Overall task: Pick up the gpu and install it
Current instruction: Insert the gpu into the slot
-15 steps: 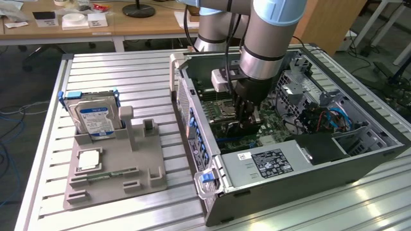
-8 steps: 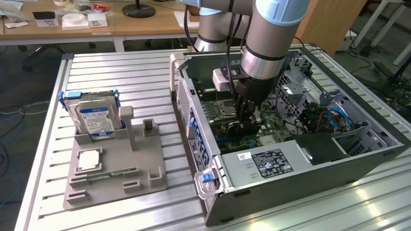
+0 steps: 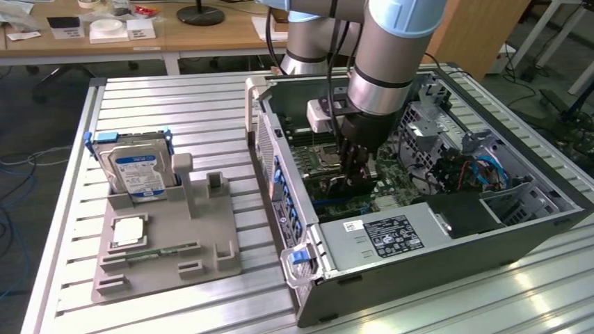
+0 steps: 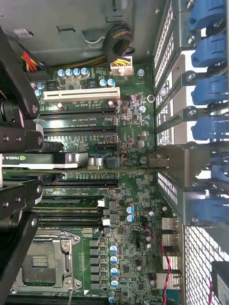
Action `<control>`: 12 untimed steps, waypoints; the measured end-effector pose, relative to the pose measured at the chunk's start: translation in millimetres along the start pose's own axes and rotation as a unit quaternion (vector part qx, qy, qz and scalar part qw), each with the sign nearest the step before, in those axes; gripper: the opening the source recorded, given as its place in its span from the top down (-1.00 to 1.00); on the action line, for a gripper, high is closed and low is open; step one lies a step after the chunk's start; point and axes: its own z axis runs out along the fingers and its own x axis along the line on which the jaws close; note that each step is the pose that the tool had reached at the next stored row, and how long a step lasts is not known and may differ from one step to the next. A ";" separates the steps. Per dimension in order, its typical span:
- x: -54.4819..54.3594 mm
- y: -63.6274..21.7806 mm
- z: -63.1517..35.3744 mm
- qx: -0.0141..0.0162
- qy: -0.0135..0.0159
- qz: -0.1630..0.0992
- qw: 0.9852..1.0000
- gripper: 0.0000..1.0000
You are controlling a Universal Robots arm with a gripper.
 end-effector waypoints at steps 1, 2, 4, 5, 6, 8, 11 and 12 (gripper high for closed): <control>0.0 0.2 0.0 0.000 0.000 0.000 1.000 0.47; -0.1 0.3 0.1 0.000 0.000 0.000 1.000 0.47; -0.6 0.9 0.3 0.000 0.000 0.000 1.000 0.47; -0.7 0.9 0.3 0.000 0.000 0.000 1.000 0.47; -0.9 0.9 0.3 0.000 0.000 0.000 1.000 0.47; -1.2 1.0 1.1 0.001 0.000 0.000 1.000 0.47; -1.2 1.2 3.0 0.002 0.000 0.000 1.000 0.47; -1.1 1.1 3.1 0.002 0.000 0.000 1.000 0.47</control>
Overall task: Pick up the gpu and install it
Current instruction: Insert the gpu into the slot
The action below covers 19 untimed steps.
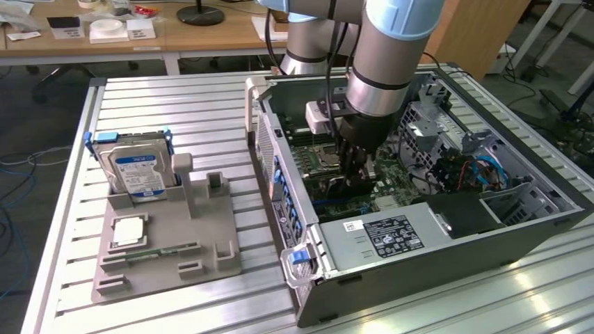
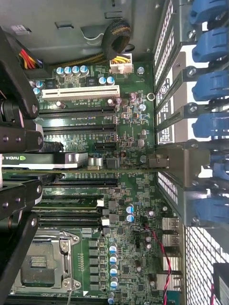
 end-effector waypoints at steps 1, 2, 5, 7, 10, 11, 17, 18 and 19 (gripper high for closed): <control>0.0 0.0 0.0 0.000 0.000 0.000 1.000 0.47; 0.0 0.0 0.0 0.000 0.000 0.000 1.000 0.47; 0.0 0.2 0.8 0.000 0.000 0.000 1.000 0.47; 0.0 0.4 0.9 0.001 0.000 0.000 1.000 0.47; -0.3 0.4 1.0 0.001 0.000 -0.001 1.000 0.47; -0.3 0.5 1.0 0.001 0.000 -0.002 1.000 0.47; -0.3 1.5 0.9 0.006 0.000 -0.004 1.000 0.47; -0.2 1.5 0.9 0.006 -0.001 -0.004 1.000 0.47; -0.2 1.5 0.8 0.006 0.000 -0.004 1.000 0.47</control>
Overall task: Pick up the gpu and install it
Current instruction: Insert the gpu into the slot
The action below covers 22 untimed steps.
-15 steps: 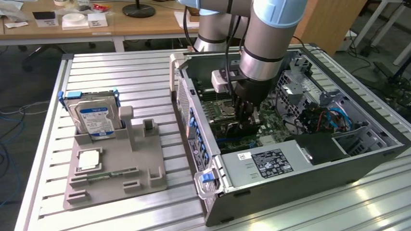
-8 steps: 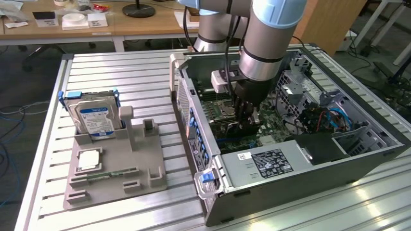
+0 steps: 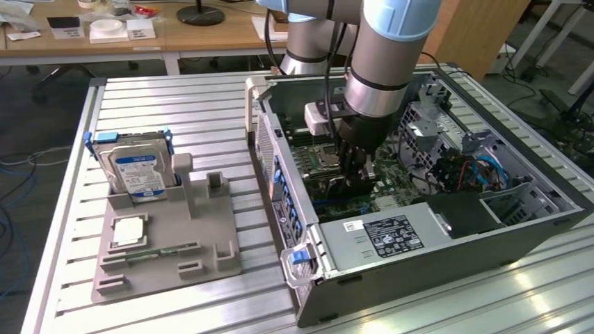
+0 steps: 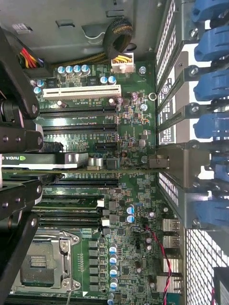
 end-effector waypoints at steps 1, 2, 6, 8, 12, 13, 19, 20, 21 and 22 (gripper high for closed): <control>0.1 0.0 -0.7 0.000 0.000 0.000 1.000 0.47; 0.0 0.0 -1.8 0.000 0.000 0.000 1.000 0.47; -0.1 0.3 -3.0 0.003 0.000 0.000 1.000 0.47; -0.1 0.3 -2.8 0.007 0.000 -0.003 1.000 0.47; -0.1 0.3 -2.8 0.007 0.000 -0.004 1.000 0.47; -0.1 0.4 -2.8 0.007 0.000 -0.004 1.000 0.47; -0.1 0.4 -2.6 0.007 -0.001 -0.014 1.000 0.47; -0.1 0.4 -2.7 0.007 -0.001 -0.015 1.000 0.47; -0.1 0.4 -2.7 0.007 -0.001 -0.015 1.000 0.47; -0.1 0.4 -2.7 0.007 -0.001 -0.015 1.000 0.47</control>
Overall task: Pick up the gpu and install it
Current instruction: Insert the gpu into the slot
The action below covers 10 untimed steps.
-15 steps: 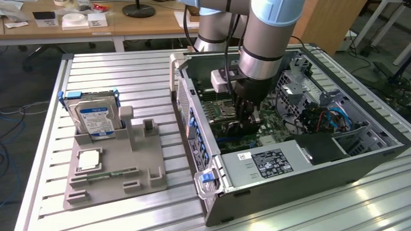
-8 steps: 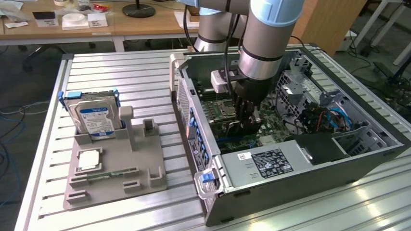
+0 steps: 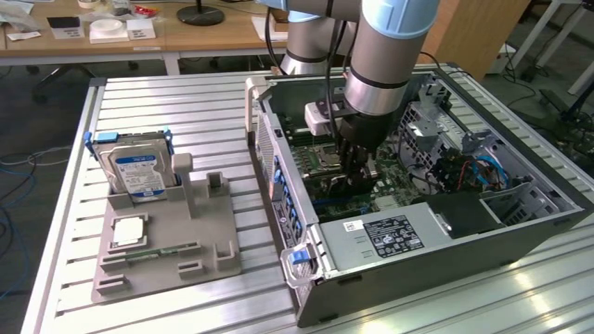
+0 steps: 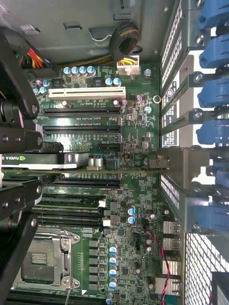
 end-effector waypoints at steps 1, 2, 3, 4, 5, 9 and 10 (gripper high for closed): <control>-0.4 0.0 0.0 0.000 0.000 0.000 1.000 0.47; -1.4 0.0 0.0 0.000 0.000 0.000 1.000 0.47; -2.4 0.0 0.0 0.000 0.000 0.000 1.000 0.47; -2.5 0.0 0.1 0.000 0.000 0.000 1.000 0.47; -2.6 0.0 0.1 0.000 0.000 0.000 1.000 0.47; -2.7 2.2 0.0 0.000 0.000 0.000 1.000 0.47; -2.7 3.3 -0.1 0.000 0.000 0.000 1.000 0.47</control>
